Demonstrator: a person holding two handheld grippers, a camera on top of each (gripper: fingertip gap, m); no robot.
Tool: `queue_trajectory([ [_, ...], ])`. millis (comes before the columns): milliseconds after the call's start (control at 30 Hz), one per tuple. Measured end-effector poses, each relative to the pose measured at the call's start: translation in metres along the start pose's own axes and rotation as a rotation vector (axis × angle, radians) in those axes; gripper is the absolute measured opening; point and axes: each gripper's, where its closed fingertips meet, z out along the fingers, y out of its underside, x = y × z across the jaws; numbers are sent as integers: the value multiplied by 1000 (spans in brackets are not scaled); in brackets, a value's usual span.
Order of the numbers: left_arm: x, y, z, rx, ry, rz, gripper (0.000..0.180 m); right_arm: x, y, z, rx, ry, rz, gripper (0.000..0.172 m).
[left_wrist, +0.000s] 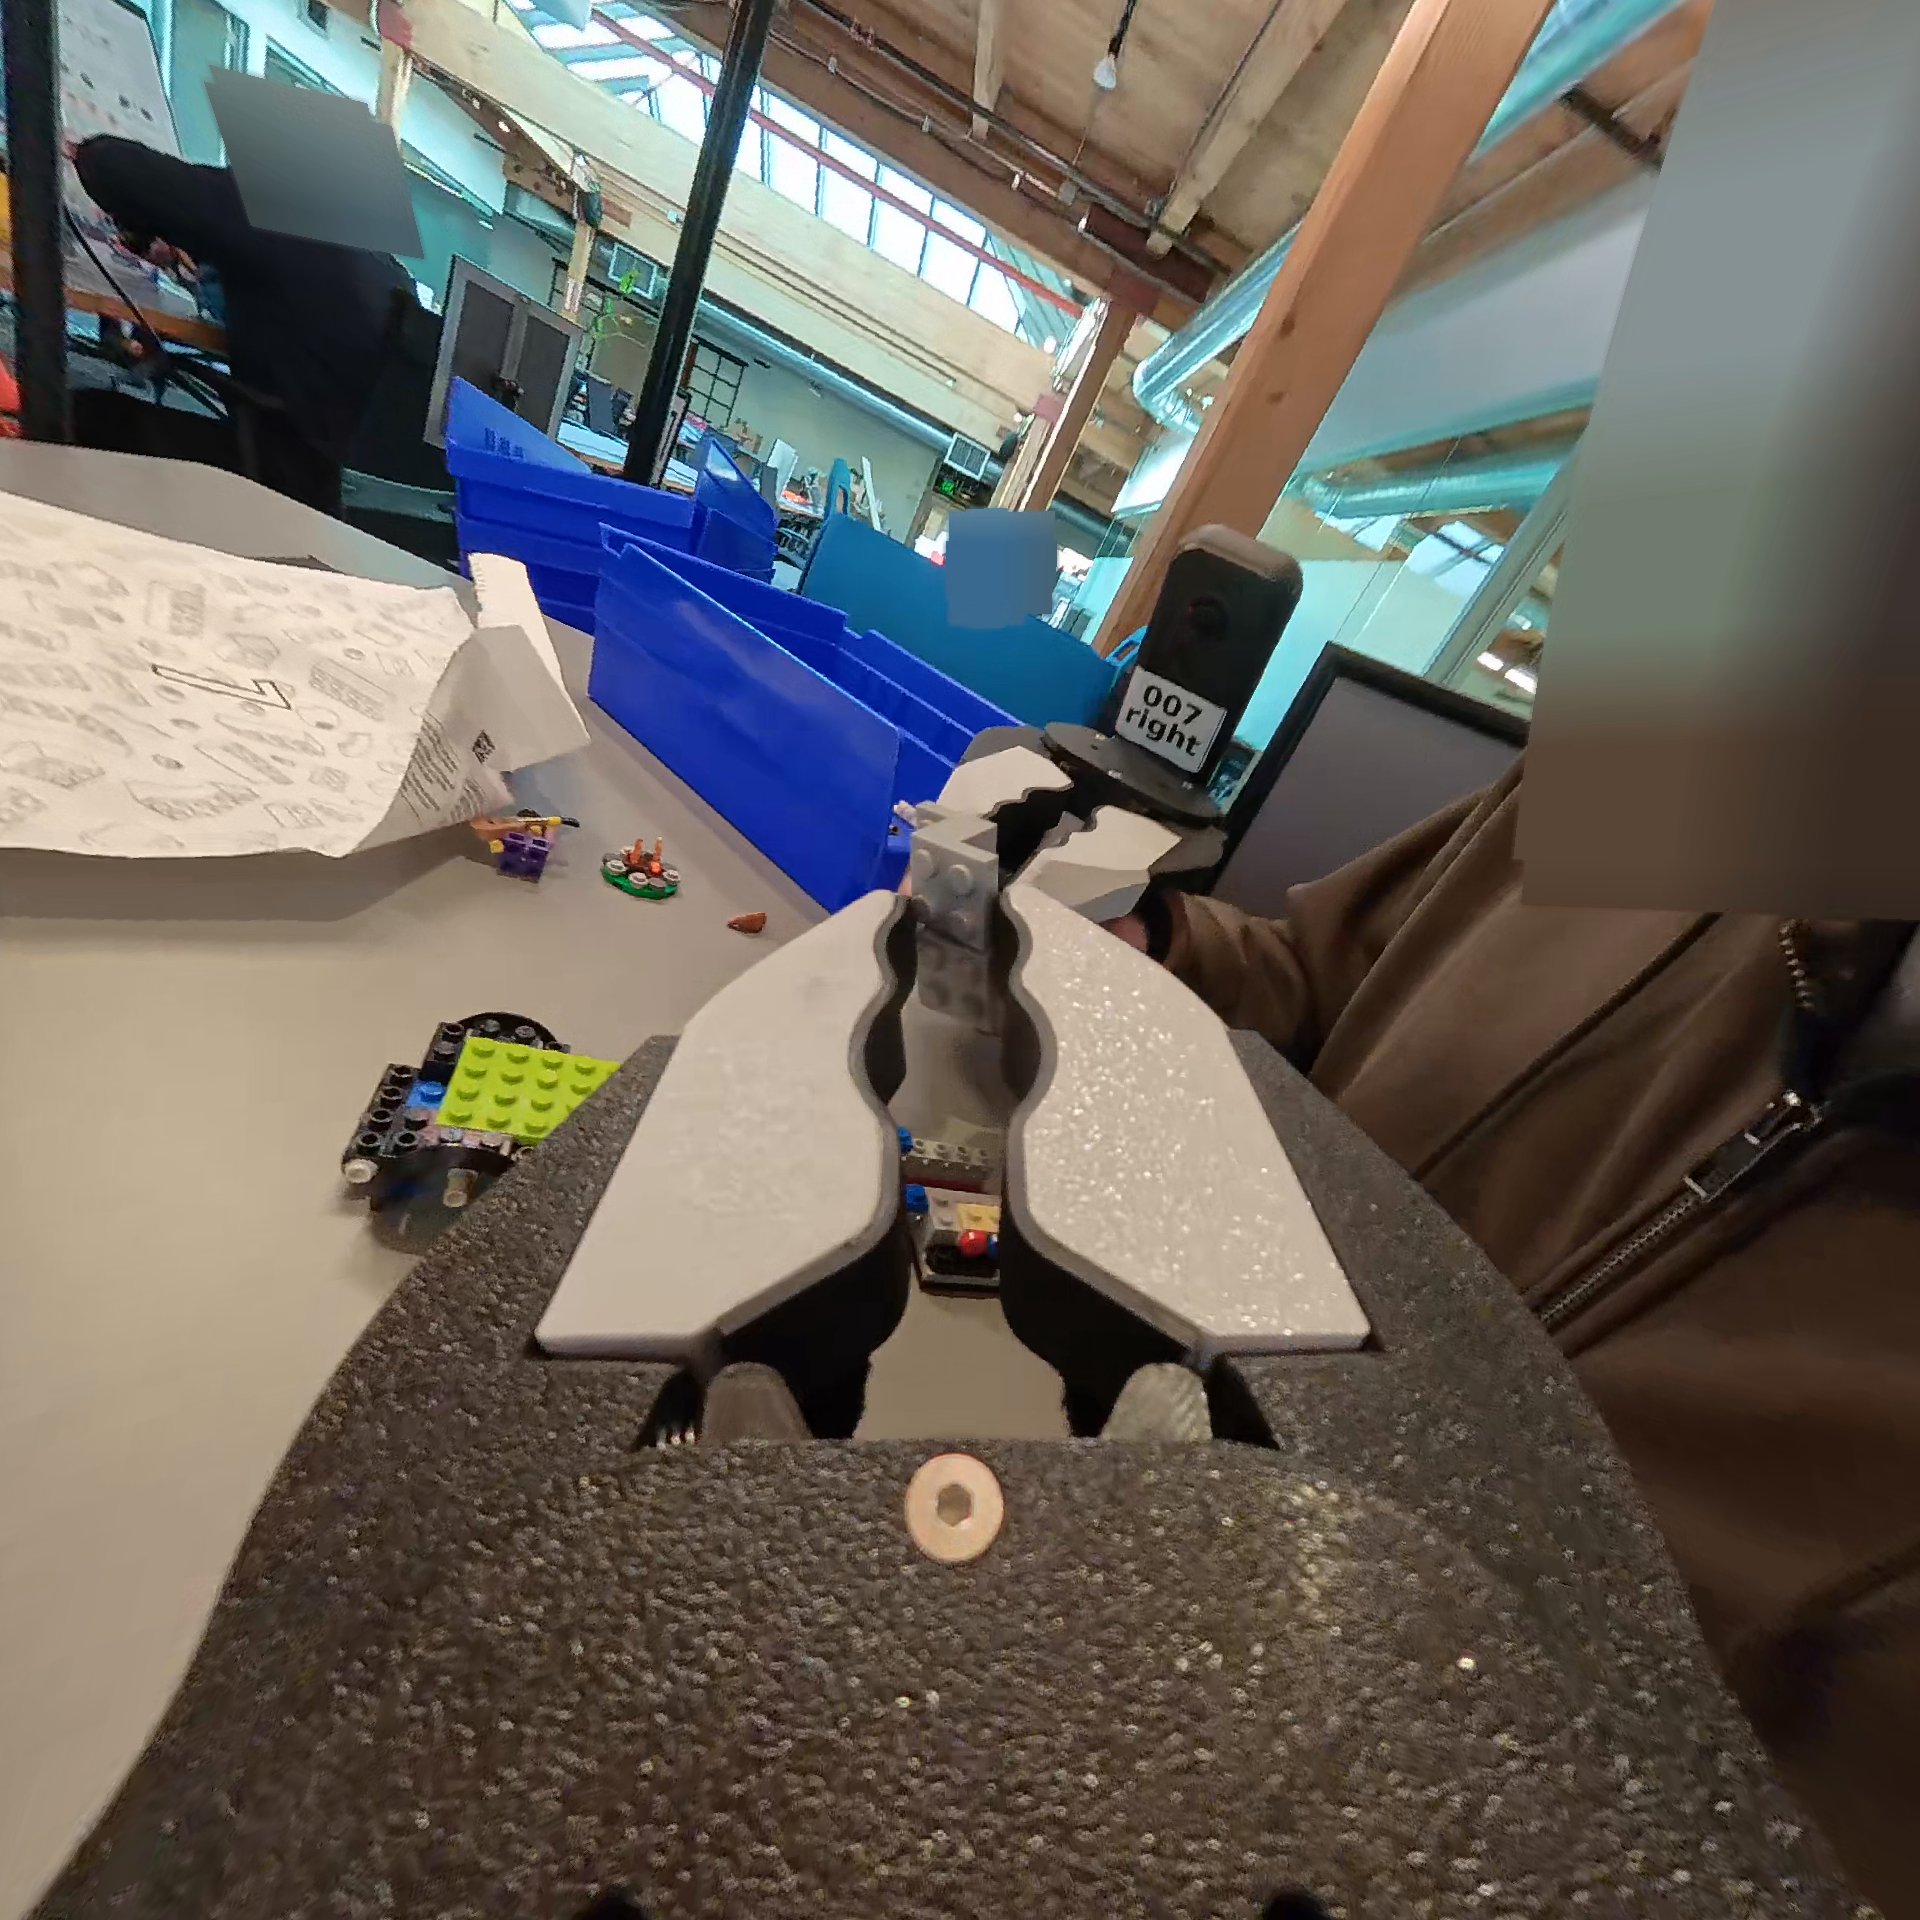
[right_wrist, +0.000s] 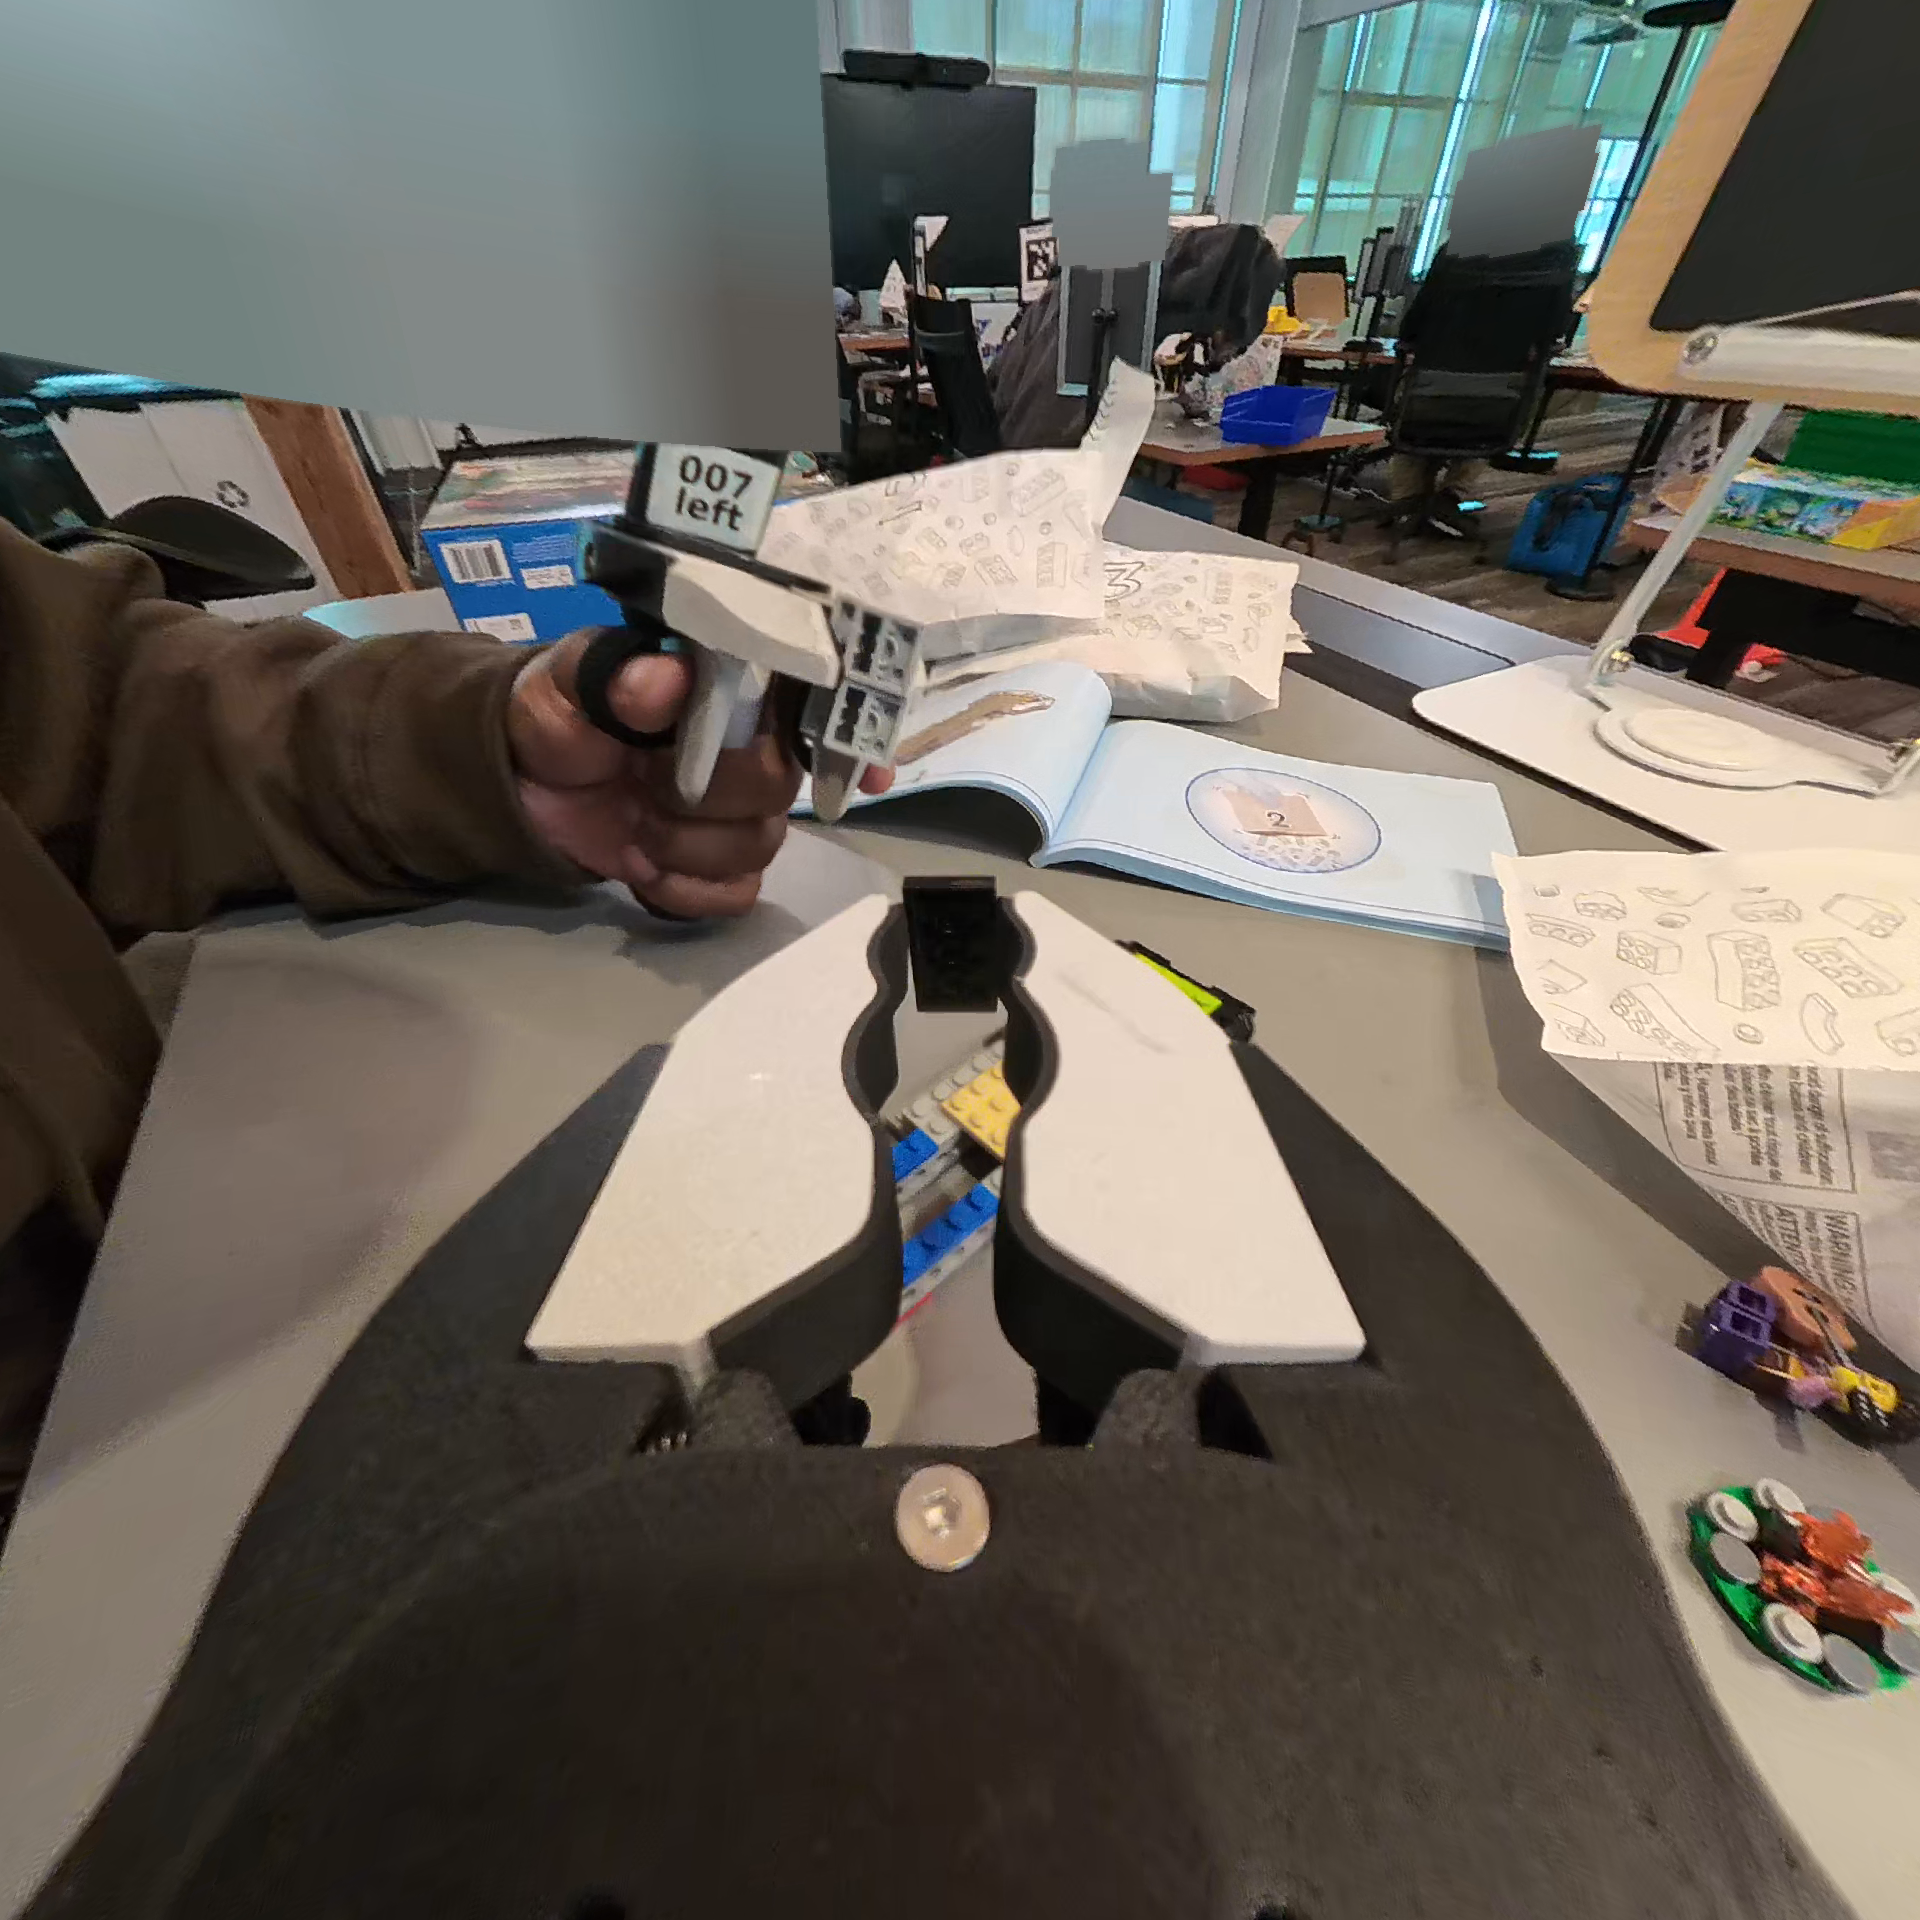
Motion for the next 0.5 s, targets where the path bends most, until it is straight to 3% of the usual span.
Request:
queue_trajectory([
  [233, 4, 3, 3, -6, 20, -40, 13, 11, 8, -31, -40, 184, -44, 16],
  [500, 16, 13, 25, -84, 50, -5, 13, 93, 2, -176, -96, 737, 6, 16],
])
